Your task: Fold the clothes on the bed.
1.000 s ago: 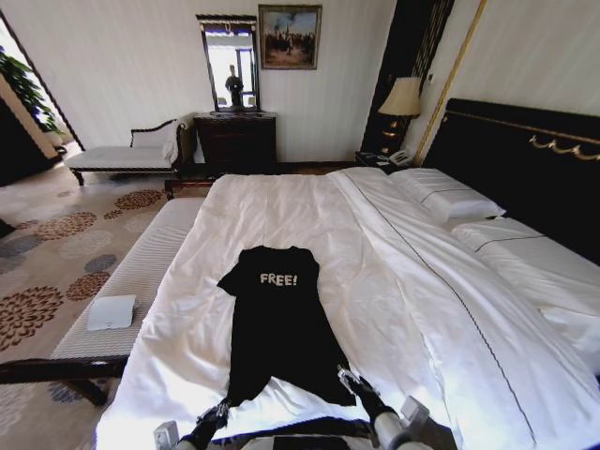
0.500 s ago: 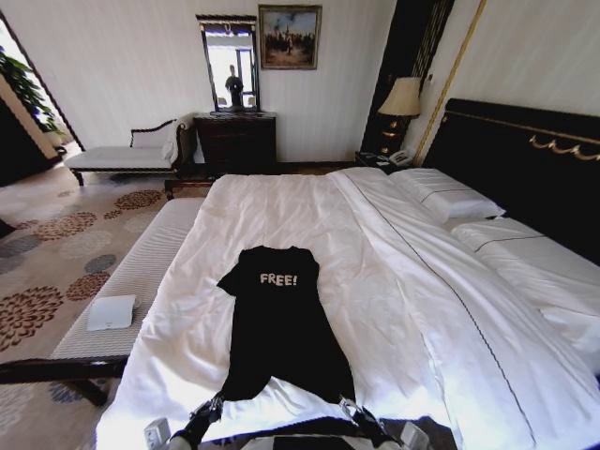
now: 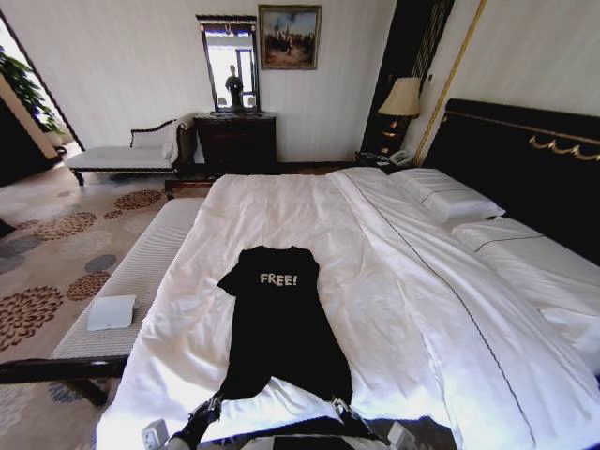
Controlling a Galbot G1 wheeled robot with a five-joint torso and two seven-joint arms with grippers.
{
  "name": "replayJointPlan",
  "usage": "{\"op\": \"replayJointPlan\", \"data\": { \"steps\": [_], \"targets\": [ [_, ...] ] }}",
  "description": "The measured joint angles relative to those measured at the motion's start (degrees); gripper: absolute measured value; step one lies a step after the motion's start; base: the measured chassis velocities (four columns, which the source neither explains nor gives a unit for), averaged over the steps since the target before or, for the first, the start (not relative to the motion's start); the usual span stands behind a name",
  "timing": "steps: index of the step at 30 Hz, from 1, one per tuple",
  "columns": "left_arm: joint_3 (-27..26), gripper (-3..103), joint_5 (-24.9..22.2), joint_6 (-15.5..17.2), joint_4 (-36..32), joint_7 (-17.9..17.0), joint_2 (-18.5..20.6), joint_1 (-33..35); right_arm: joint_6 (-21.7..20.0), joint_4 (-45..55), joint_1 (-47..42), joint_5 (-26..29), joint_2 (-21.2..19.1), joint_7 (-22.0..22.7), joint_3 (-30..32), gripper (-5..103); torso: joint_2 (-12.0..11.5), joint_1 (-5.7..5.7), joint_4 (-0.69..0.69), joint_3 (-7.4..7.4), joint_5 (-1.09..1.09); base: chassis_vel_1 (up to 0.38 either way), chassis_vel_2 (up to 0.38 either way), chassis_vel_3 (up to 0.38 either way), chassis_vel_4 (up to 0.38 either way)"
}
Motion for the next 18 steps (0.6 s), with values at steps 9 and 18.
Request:
{"op": "replayJointPlan", "data": {
  "steps": [9, 18],
  "targets": [
    [-0.36, 0, 0.00, -0.29, 0.21, -0.01, 0.01, 0.48, 0.58, -0.12, 0.23, -0.30, -0.25, 0.41, 0.56, 7, 0.00, 0.00, 0.00, 0.00, 0.01, 0.000, 0.000, 0.000, 0.000],
    [-1.17, 0, -0.33, -1.15, -0.44, -0.32, -0.23, 2.72, -0.82, 3.68, -2.72, -2.29, -1.66, 1.30, 1.55, 0, 0.00, 0.00, 0.00, 0.00, 0.01, 0.000, 0.000, 0.000, 0.000]
  ]
}}
